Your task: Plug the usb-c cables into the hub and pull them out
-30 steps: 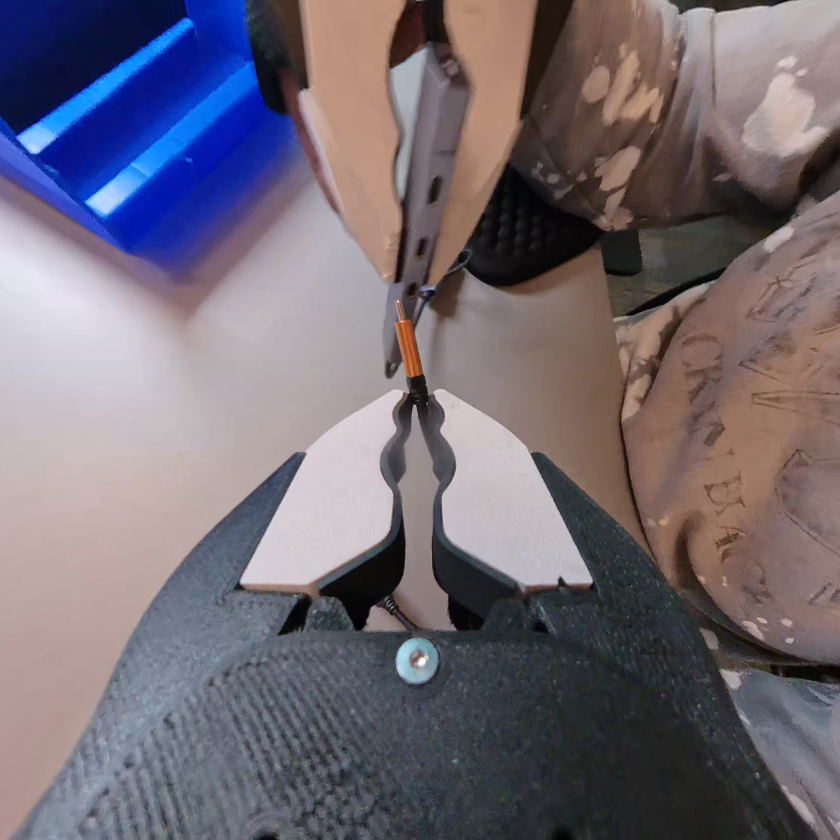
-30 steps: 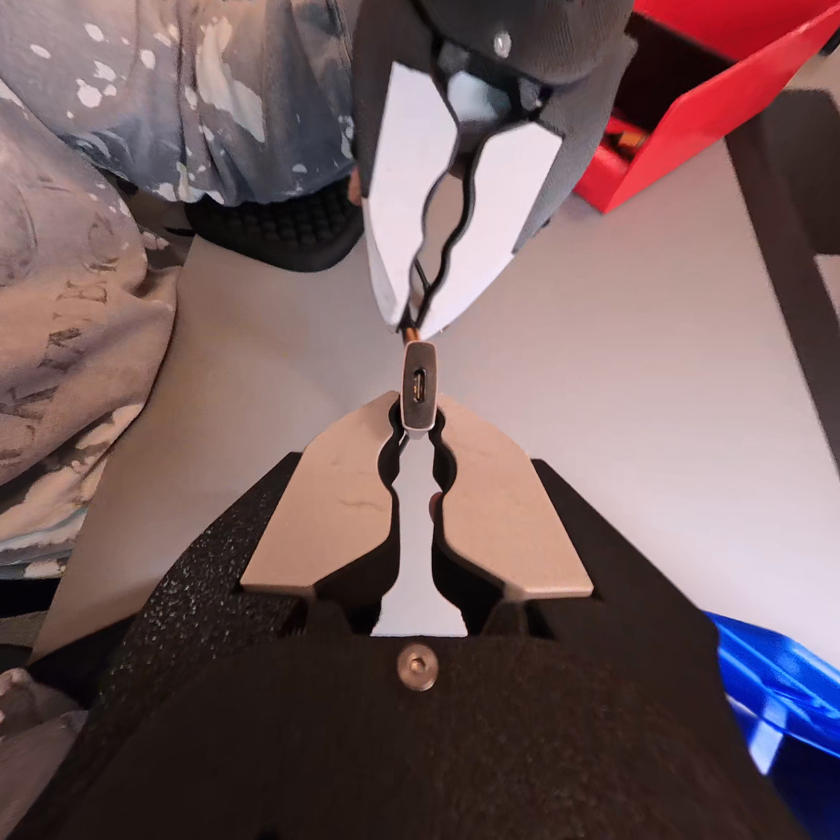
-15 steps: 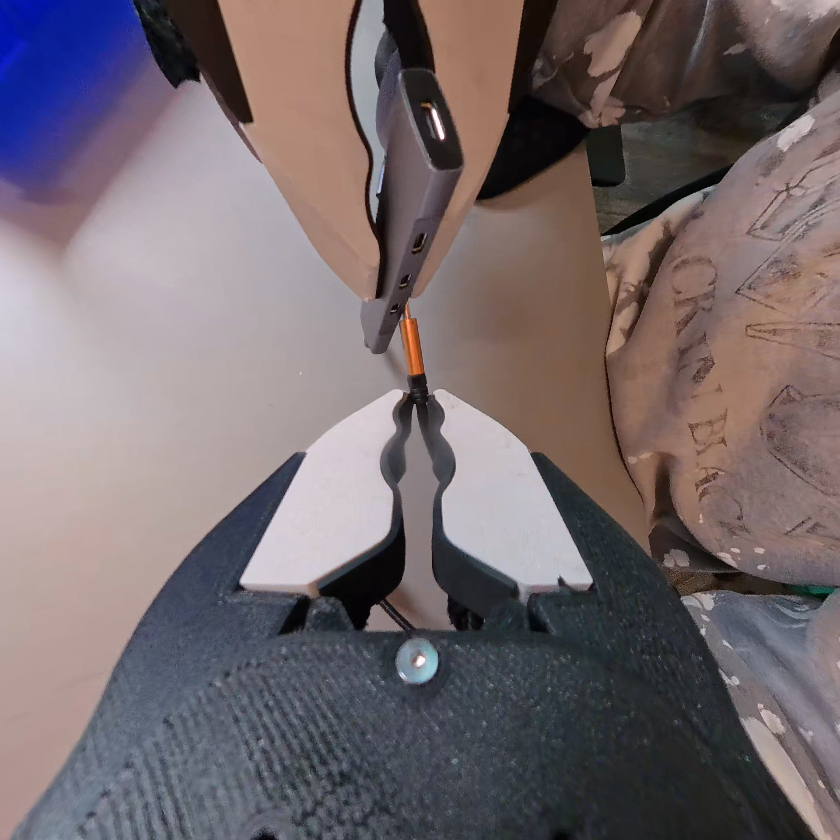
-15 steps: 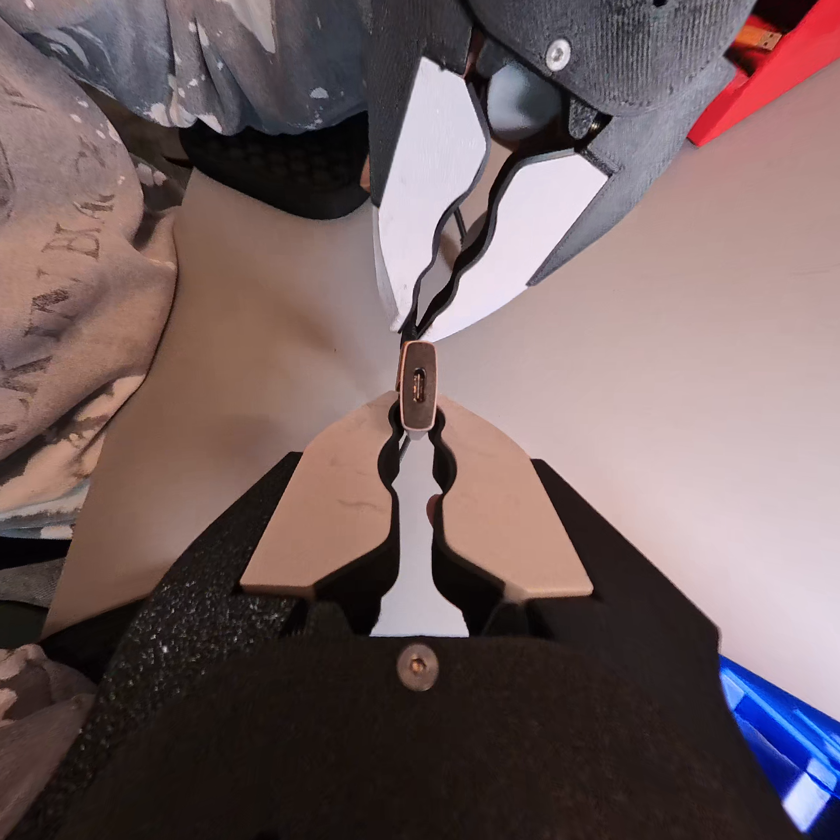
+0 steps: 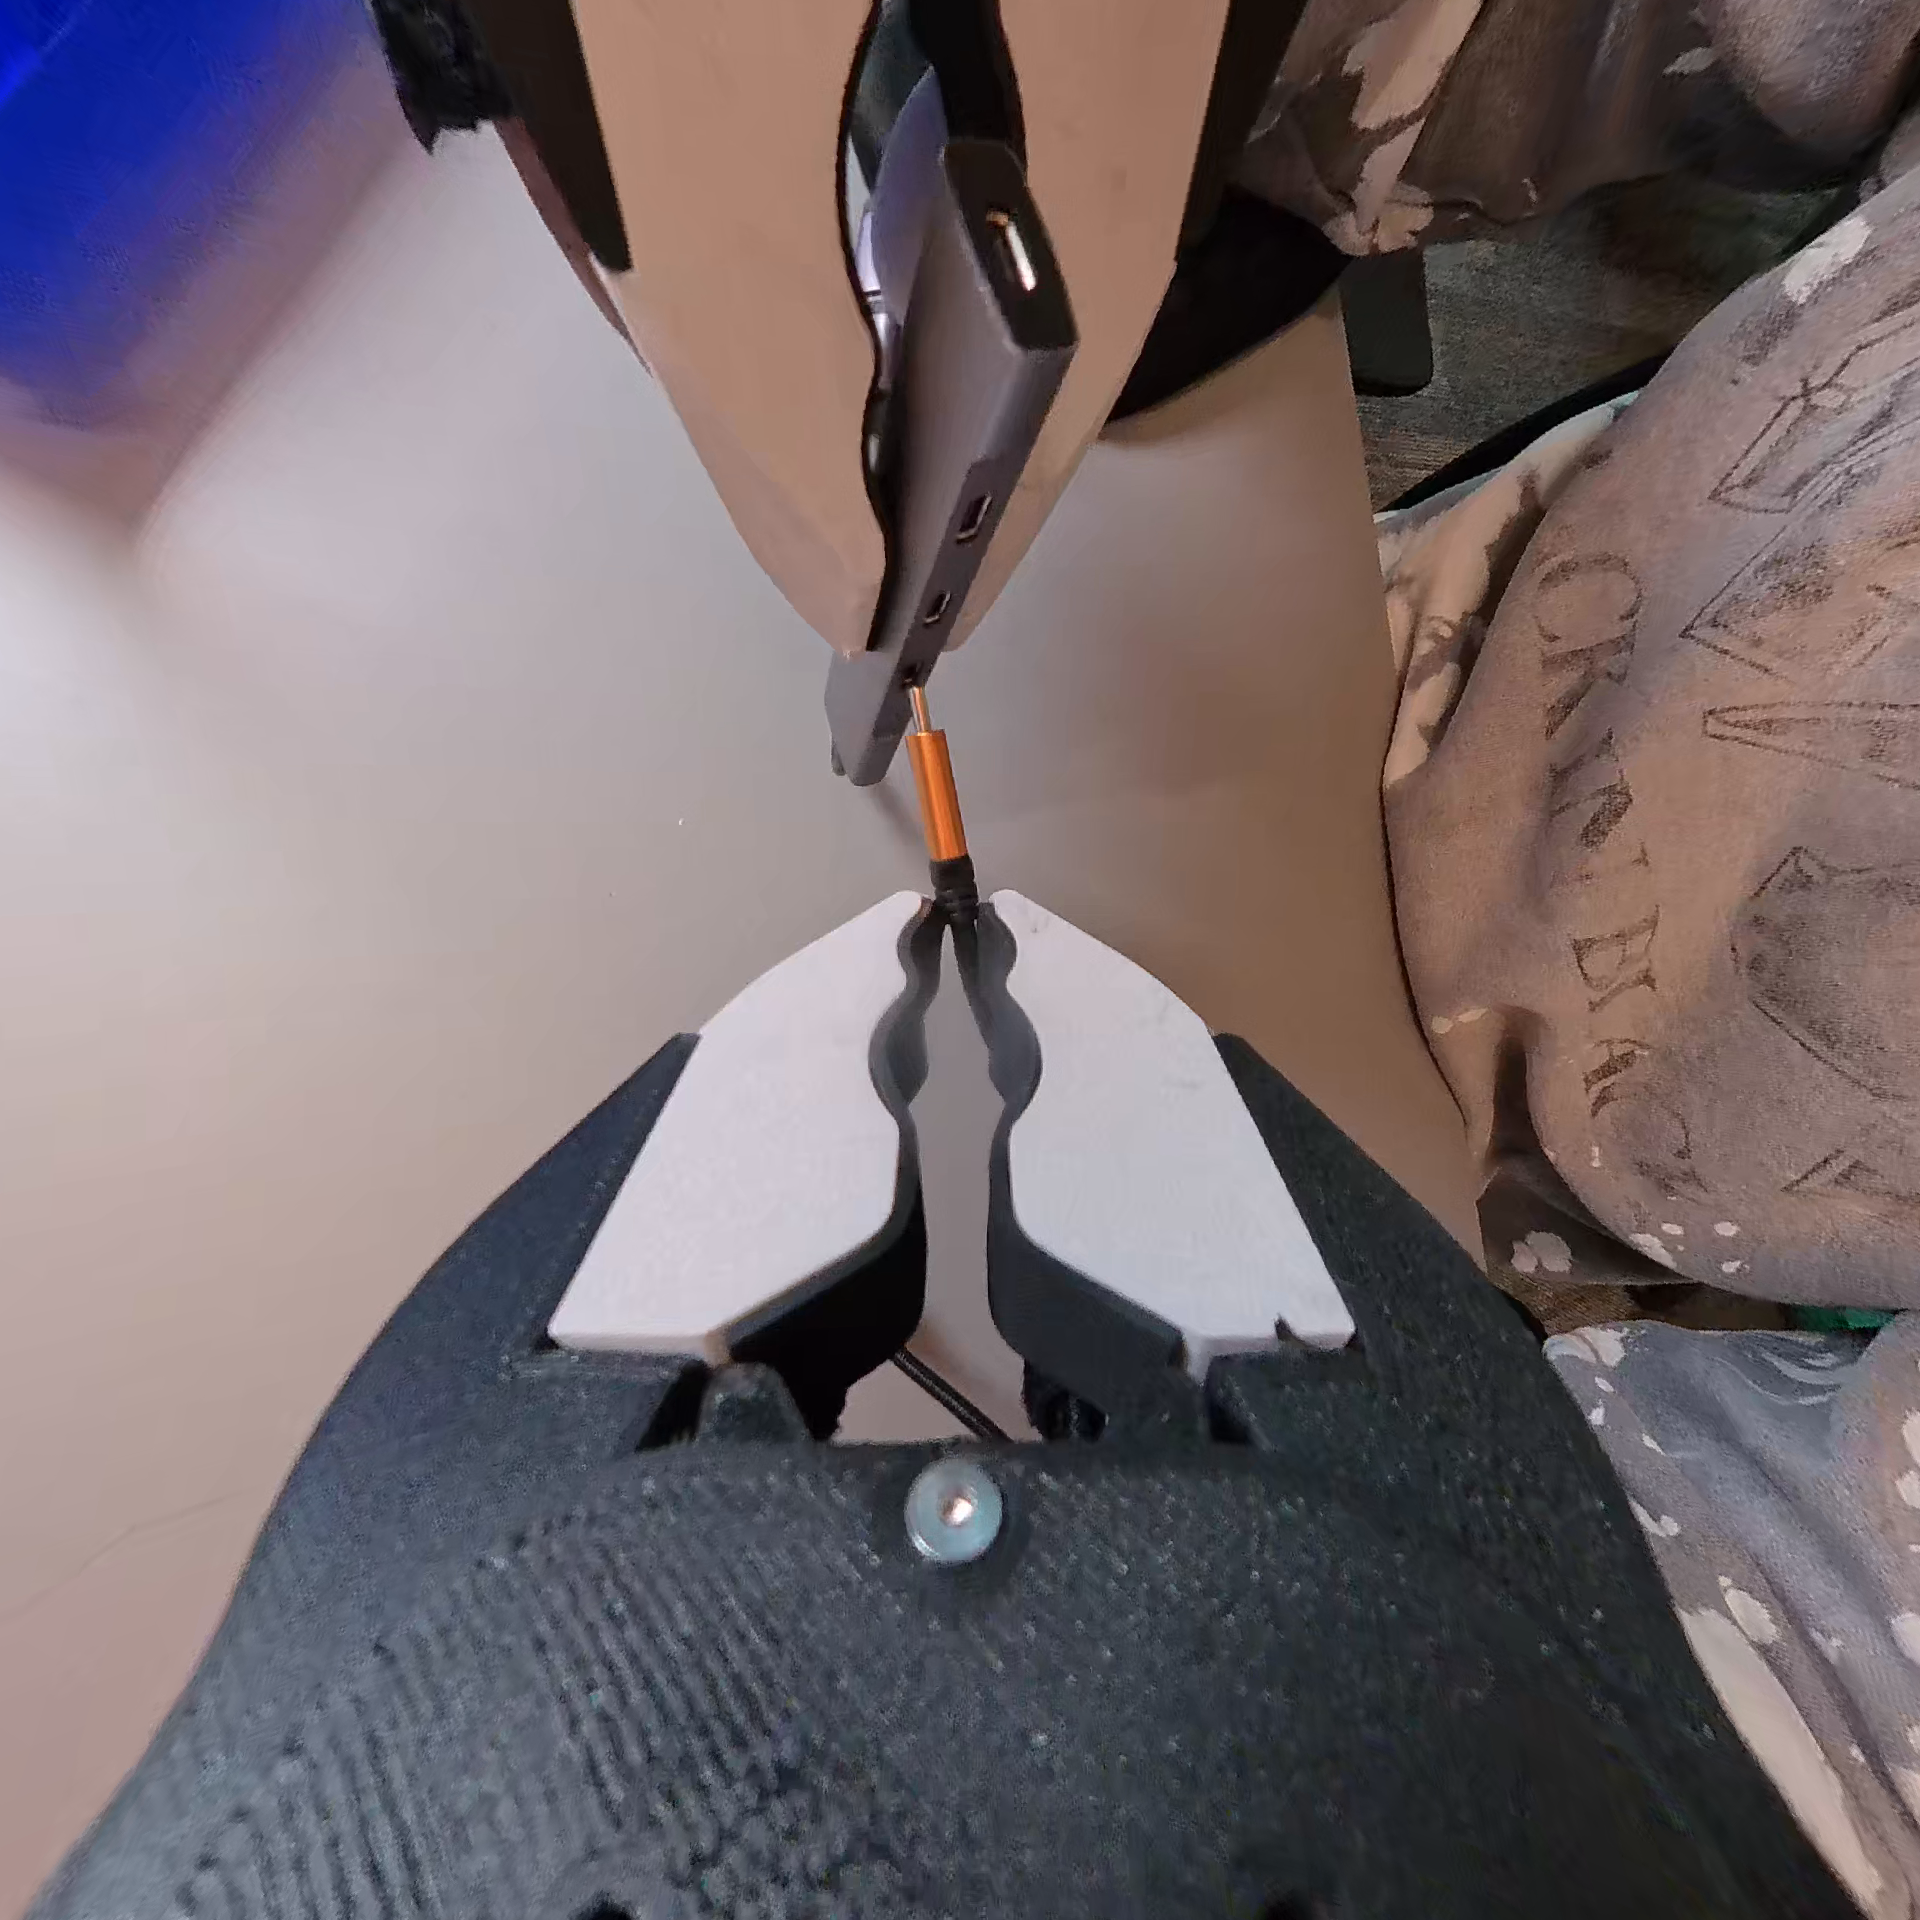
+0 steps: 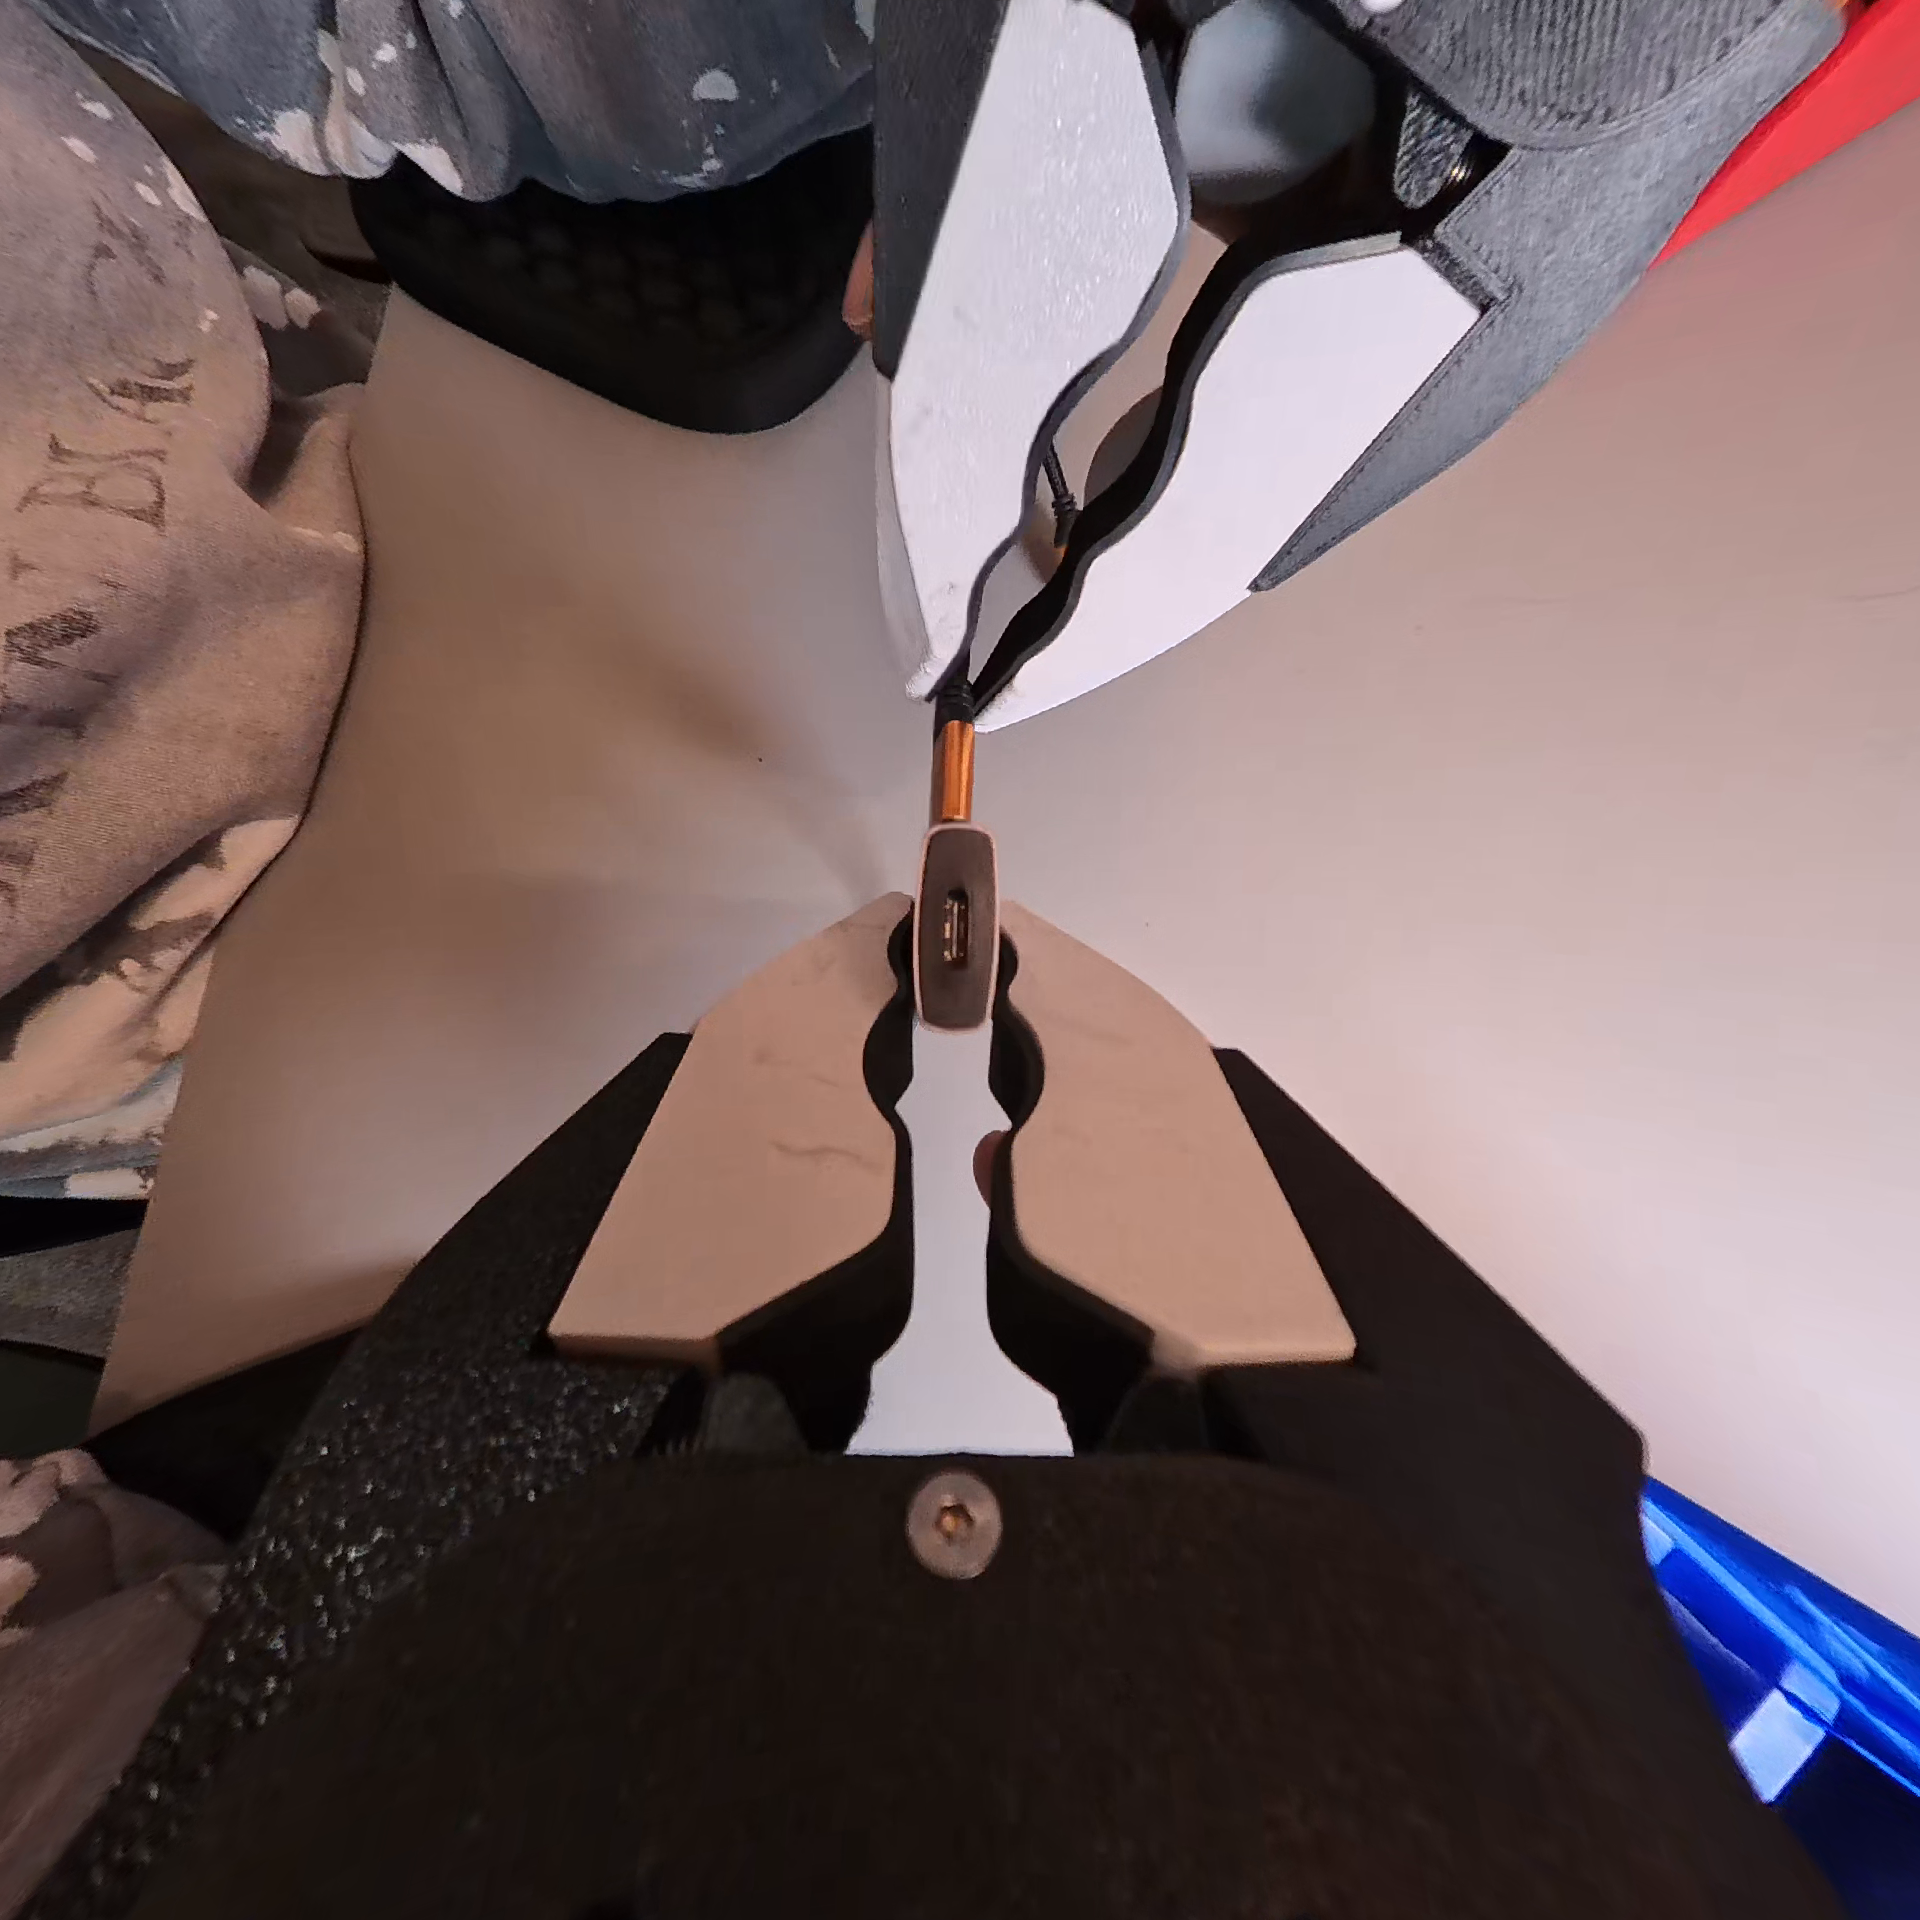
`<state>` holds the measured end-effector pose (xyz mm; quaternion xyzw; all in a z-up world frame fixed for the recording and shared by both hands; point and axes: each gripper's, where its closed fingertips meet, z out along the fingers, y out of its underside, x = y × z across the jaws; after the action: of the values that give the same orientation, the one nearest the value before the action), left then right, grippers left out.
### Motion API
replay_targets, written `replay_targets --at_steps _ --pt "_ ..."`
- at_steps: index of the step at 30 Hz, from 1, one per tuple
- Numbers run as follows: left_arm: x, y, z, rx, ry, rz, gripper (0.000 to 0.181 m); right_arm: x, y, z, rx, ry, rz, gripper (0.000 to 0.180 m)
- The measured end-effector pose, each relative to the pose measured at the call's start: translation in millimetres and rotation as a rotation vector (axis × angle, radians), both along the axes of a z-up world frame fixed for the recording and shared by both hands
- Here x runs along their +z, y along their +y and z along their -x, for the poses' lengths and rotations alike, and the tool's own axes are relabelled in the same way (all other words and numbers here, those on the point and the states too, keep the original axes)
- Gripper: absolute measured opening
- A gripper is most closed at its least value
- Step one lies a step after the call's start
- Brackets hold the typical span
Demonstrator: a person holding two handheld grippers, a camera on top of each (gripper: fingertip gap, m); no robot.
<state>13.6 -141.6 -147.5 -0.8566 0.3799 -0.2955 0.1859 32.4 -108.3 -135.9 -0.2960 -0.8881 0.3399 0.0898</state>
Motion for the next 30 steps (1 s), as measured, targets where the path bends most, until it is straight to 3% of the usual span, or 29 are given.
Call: replay_targets --at_steps 23,30 --pt "-7 -13 -4 -0.05 0.151 0.022 0.007 0 -15 -3 0.028 0.027 -0.202 0.009" --pt "7 -3 0 -0.016 0.117 -0.081 0.007 -1 -8 -4 0.011 0.032 -0.247 0.009"
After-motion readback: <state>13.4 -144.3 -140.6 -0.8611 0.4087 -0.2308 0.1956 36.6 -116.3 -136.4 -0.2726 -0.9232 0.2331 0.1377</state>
